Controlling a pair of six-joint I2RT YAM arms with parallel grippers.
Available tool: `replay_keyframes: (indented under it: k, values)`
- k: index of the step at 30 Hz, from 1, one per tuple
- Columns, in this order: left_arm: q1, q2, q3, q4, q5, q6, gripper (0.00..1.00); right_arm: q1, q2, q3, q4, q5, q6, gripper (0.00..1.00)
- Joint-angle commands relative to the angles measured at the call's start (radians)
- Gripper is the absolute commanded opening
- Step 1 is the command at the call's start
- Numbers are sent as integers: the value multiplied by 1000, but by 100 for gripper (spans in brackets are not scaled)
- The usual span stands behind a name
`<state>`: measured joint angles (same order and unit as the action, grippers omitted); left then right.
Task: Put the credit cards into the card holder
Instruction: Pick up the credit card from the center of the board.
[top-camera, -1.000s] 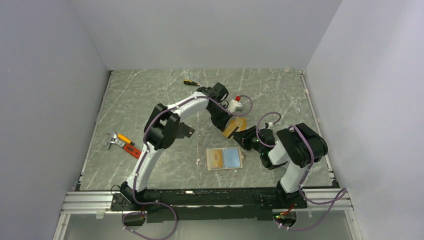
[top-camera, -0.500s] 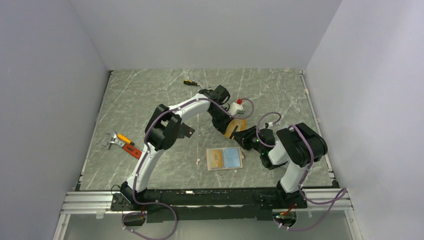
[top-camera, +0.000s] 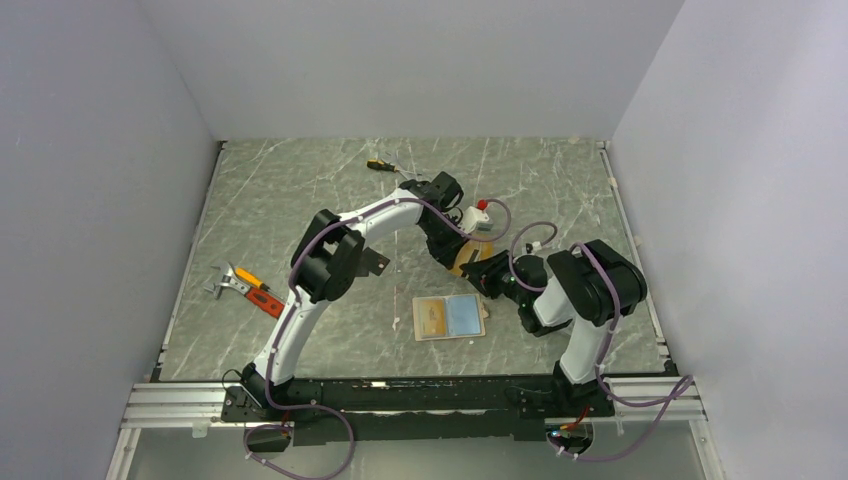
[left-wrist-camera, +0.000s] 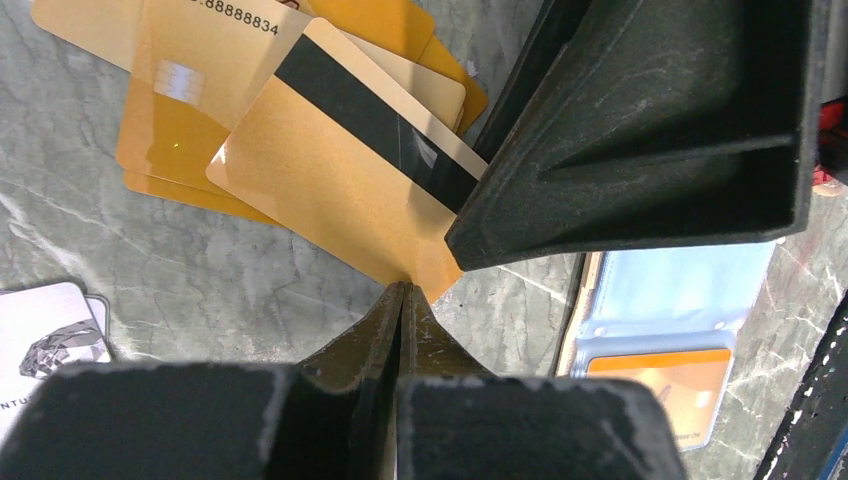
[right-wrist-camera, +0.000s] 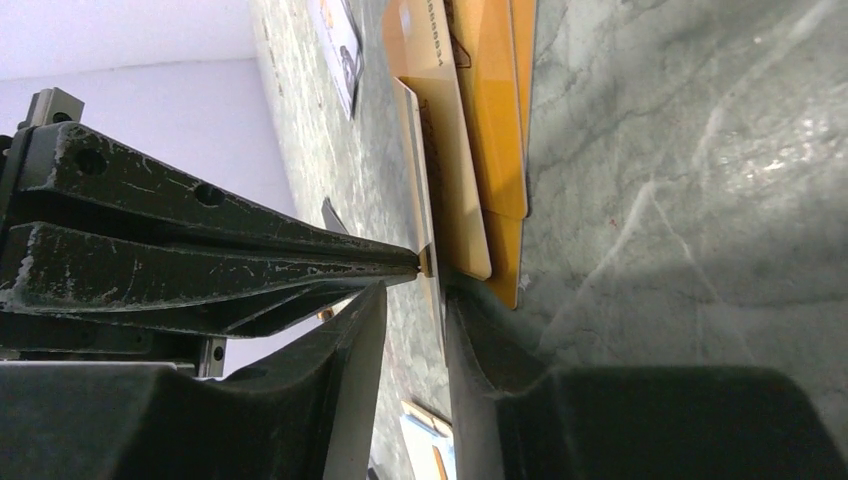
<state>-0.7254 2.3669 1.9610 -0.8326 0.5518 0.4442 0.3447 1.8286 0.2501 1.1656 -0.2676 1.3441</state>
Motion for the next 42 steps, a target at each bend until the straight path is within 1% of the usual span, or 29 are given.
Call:
replay_keyframes:
  k: [1,6,7,8,9,13,15,17,19,21,22,25,27,30,32,34,36,37,38,39,40,42]
  values:
    - [-12,-18,-30,7,-16,29,5,8,33,-11,-70,11,-26,29]
    - [-11,-28,-31,-1,-15,31,5,6,11,-23,-88,22,-21,14]
    - [-10,-33,-31,-2,-15,30,5,5,5,-22,-97,21,-22,9]
    - [-8,-39,-29,-4,-13,30,5,5,0,-22,-102,20,-24,3]
    - [-5,-43,-26,-8,-11,28,5,5,-6,-24,-100,19,-25,0]
    - [18,-60,10,-45,12,20,3,4,-12,-38,-35,-12,-33,0]
    - [37,-78,39,-72,34,11,4,2,-42,-43,-29,-37,-54,0]
    - [55,-110,53,-95,48,11,8,2,-96,-38,-64,-58,-103,0]
    - [66,-156,51,-101,22,2,12,6,-183,-11,-170,-67,-179,0]
    - [69,-199,67,-126,-9,10,26,25,-292,27,-337,-32,-258,0]
    - [71,-220,74,-136,-17,8,31,32,-336,41,-396,-21,-289,0]
    - [91,-281,93,-162,-8,-4,38,34,-417,54,-468,-39,-355,0]
    - [114,-322,115,-191,18,-8,38,33,-472,67,-524,-52,-408,0]
    - [153,-413,105,-193,70,-21,31,32,-575,94,-609,-85,-500,0]
    - [191,-482,73,-159,153,-55,27,31,-646,136,-690,-135,-592,0]
    - [234,-554,36,-126,250,-101,30,31,-690,189,-757,-191,-675,0]
    - [252,-593,36,-136,307,-104,36,31,-723,230,-788,-264,-751,0]
    - [255,-608,46,-171,367,-76,40,31,-737,247,-797,-300,-781,0]
    - [255,-621,53,-211,428,-30,53,31,-749,267,-815,-336,-809,0]
    - [253,-637,47,-240,470,0,85,31,-757,295,-835,-372,-835,0]
    - [252,-658,27,-246,492,19,98,31,-764,319,-857,-404,-853,0]
    - [251,-704,-43,-215,489,19,99,30,-781,366,-883,-471,-879,0]
